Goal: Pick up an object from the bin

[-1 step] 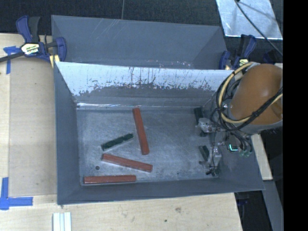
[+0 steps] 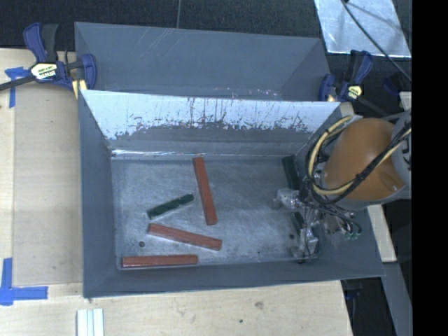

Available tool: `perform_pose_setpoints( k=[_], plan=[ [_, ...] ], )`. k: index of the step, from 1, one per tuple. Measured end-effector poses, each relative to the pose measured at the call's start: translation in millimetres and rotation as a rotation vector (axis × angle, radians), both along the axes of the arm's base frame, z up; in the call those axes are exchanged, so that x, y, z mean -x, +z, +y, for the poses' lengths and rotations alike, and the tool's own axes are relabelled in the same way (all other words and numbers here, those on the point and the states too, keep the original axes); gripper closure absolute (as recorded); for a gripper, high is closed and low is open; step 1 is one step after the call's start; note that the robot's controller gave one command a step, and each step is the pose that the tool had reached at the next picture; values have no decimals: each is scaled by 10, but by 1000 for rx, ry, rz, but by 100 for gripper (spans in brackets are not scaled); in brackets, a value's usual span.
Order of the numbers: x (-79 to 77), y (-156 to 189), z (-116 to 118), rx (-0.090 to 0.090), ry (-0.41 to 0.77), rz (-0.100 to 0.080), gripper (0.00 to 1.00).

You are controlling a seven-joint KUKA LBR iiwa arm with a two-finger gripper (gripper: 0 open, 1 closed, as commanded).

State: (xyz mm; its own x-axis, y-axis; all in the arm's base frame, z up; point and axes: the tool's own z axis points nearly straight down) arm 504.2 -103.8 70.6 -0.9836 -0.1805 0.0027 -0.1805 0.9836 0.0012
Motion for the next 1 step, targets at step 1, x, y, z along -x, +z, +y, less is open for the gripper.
perform_pose_setpoints(
  k=[1],
  plan=[
    [-13, 18, -1, 1, 1, -4, 0]
  ],
)
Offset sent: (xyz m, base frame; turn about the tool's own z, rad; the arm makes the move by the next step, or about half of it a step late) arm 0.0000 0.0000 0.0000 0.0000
